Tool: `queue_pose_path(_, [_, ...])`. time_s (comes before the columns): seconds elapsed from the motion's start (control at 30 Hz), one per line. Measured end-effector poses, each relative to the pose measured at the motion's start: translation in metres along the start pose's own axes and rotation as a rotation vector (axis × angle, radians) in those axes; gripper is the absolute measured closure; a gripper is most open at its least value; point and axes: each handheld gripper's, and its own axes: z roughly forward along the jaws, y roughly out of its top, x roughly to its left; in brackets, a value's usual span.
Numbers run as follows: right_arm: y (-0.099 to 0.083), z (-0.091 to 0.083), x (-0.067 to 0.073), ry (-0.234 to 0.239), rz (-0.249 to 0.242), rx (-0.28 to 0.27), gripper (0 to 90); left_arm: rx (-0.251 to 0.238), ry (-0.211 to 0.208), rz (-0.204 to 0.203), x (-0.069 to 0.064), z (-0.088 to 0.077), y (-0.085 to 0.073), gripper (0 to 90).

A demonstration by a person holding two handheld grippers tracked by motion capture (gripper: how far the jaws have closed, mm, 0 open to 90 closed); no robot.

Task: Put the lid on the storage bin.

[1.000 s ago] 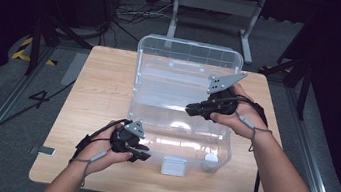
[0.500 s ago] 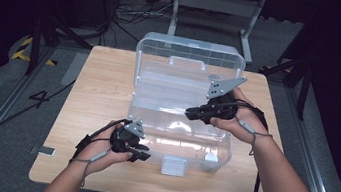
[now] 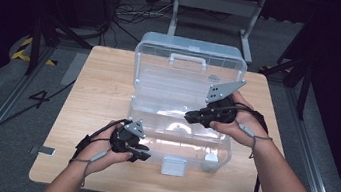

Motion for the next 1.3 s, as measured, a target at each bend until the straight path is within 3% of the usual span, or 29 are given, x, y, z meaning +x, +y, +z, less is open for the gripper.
queue_pose_path(1.3, [-0.0051,0.0015,0.0078,0.009,-0.014,0.003,84.8,-0.013,-0.004,-0.020,-0.0001,-0.0016,0.0014,69.3])
